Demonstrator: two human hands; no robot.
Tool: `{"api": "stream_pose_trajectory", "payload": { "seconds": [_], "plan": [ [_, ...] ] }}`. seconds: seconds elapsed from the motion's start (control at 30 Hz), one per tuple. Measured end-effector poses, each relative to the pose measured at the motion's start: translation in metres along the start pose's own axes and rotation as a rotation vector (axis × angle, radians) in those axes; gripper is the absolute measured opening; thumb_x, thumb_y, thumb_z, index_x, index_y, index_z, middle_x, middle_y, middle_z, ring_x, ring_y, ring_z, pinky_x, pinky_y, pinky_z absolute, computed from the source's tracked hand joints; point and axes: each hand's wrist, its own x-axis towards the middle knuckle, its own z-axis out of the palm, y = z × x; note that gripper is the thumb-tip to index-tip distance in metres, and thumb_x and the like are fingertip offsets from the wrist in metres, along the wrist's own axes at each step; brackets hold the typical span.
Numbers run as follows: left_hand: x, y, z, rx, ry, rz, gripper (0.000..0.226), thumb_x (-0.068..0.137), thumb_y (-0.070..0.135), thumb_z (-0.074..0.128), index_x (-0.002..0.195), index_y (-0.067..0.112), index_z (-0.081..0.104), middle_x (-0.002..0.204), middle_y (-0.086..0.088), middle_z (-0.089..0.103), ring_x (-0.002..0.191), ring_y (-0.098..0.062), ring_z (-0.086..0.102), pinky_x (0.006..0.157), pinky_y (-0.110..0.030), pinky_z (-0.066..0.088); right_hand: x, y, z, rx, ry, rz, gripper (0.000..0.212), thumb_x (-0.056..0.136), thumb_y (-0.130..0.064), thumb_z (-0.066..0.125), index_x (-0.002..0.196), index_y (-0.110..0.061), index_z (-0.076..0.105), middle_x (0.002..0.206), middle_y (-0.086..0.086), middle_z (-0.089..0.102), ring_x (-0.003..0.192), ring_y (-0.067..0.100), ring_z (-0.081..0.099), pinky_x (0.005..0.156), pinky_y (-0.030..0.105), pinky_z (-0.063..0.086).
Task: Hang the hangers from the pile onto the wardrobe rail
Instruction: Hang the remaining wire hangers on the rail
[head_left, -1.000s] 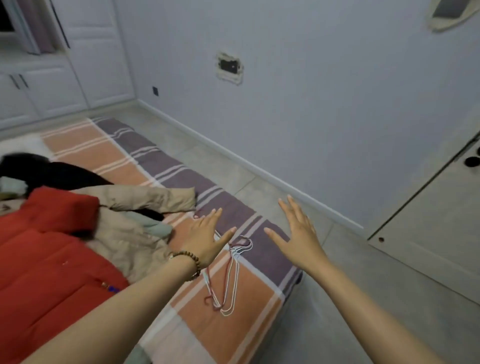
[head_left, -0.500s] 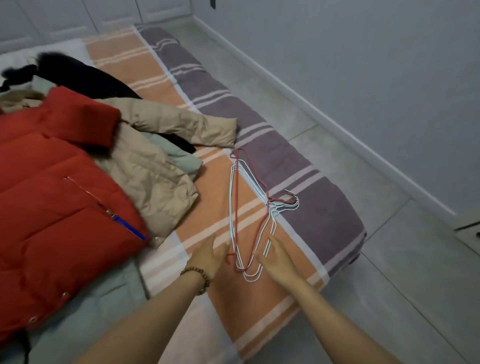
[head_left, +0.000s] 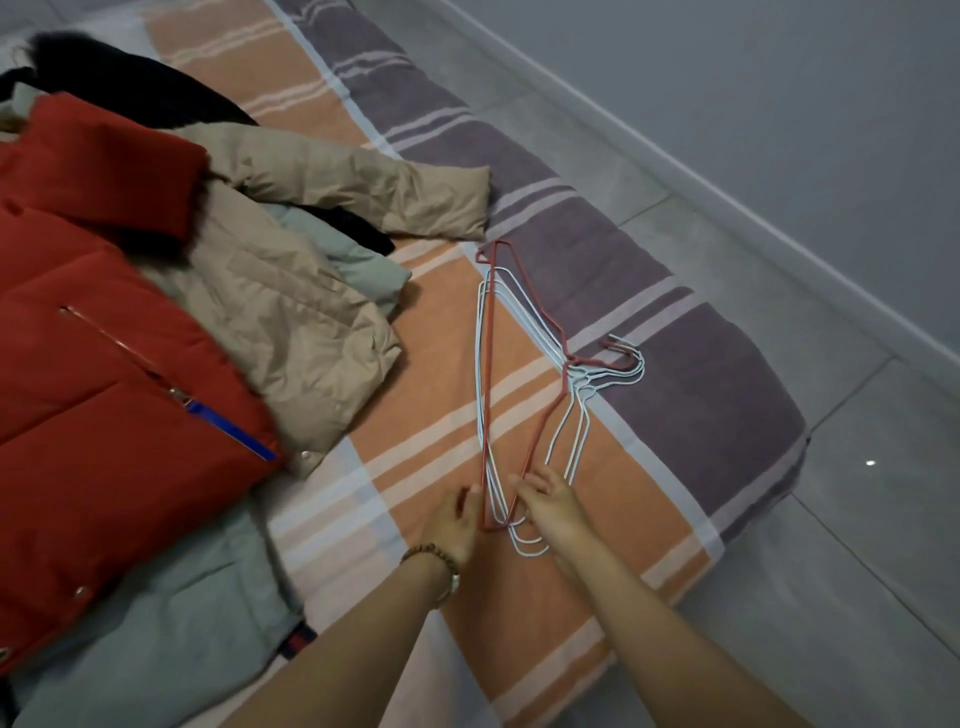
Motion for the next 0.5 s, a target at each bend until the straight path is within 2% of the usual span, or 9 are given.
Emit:
{"api": "stream_pose_trajectory", "payload": {
  "seconds": [0.07,0.1,0.17,0.2,0.23,0.3,0.33,0.43,0.5],
  "plan": [
    [0.002,-0.001,-0.005,-0.083,0.009,-0.011,0.045,0.099,0.031,0.035,0.136,0.007,0.041,0.140,-0.012,0.046,0.128,-0.026,0.044,0.101,-0.025,0.032,0.000,-0.001,0.001,0.045,-0.007,0.014,0.052,0.092,-0.012,0.057,0.139,-0.002,0.037,0.132,0.013,0.052,0.108,0.018,0.056,0.091,0.027,0.044],
    [0.002,-0.002,-0.008,-0.146,0.010,-0.016,0.042,0.098,0.029,0.039,0.133,0.006,0.045,0.136,-0.014,0.051,0.122,-0.028,0.050,0.098,-0.027,0.038,-0.001,-0.002,0.001,0.072,-0.018,0.014,0.049,0.093,-0.011,0.055,0.138,-0.001,0.039,0.123,0.011,0.057,0.096,0.011,0.060,0.085,0.022,0.047],
    [0.001,0.002,-0.014,-0.311,0.025,-0.030,0.031,0.095,0.022,0.048,0.120,0.005,0.056,0.116,-0.015,0.063,0.097,-0.025,0.063,0.079,-0.022,0.052,-0.006,-0.009,0.000,0.111,-0.053,-0.012,0.041,0.094,-0.003,0.050,0.134,0.002,0.043,0.095,0.007,0.062,0.067,-0.002,0.063,0.065,0.010,0.049],
    [-0.002,0.006,-0.016,-0.393,0.027,-0.040,0.025,0.094,0.019,0.052,0.110,0.005,0.062,0.101,-0.013,0.068,0.084,-0.022,0.065,0.068,-0.019,0.053,-0.010,-0.014,0.000,0.127,-0.079,-0.025,0.037,0.094,-0.001,0.049,0.130,0.003,0.045,0.086,0.005,0.061,0.058,-0.004,0.062,0.059,0.009,0.048],
    [-0.005,0.012,-0.018,-0.461,0.026,-0.050,0.023,0.092,0.018,0.056,0.105,0.002,0.066,0.089,-0.011,0.070,0.074,-0.019,0.065,0.065,-0.020,0.053,-0.018,-0.021,-0.001,0.140,-0.116,-0.033,0.033,0.094,0.000,0.048,0.127,0.001,0.047,0.083,0.004,0.062,0.055,-0.003,0.063,0.057,0.011,0.049],
    [-0.015,0.024,-0.023,-0.594,0.003,-0.064,0.023,0.088,0.017,0.061,0.101,0.000,0.069,0.074,-0.007,0.072,0.064,-0.017,0.065,0.068,-0.028,0.055,-0.038,-0.038,-0.006,0.174,-0.184,-0.060,0.027,0.094,-0.002,0.048,0.121,-0.006,0.050,0.086,0.005,0.065,0.058,0.002,0.066,0.059,0.016,0.052],
    [-0.022,0.031,-0.027,-0.653,-0.018,-0.058,0.021,0.087,0.016,0.062,0.100,0.001,0.069,0.073,-0.006,0.072,0.061,-0.015,0.066,0.070,-0.030,0.056,-0.050,-0.048,-0.009,0.194,-0.201,-0.078,0.024,0.094,-0.002,0.048,0.117,-0.009,0.051,0.089,0.004,0.067,0.061,0.003,0.067,0.060,0.016,0.053],
    [-0.051,0.064,-0.042,-0.688,-0.088,0.006,0.011,0.085,0.010,0.064,0.095,0.007,0.068,0.074,-0.005,0.072,0.055,-0.009,0.066,0.056,-0.021,0.056,-0.092,-0.083,-0.024,0.176,-0.213,-0.140,0.021,0.093,-0.008,0.052,0.113,-0.016,0.054,0.097,0.000,0.071,0.078,0.002,0.070,0.070,0.015,0.051],
    [-0.074,0.092,-0.055,-0.658,-0.158,0.080,0.015,0.082,0.007,0.066,0.097,0.005,0.068,0.073,-0.005,0.073,0.057,-0.010,0.066,0.053,-0.017,0.054,-0.122,-0.111,-0.037,0.164,-0.189,-0.199,0.024,0.091,-0.012,0.056,0.115,-0.017,0.055,0.103,0.000,0.072,0.091,0.006,0.069,0.080,0.019,0.049]
  ]
}}
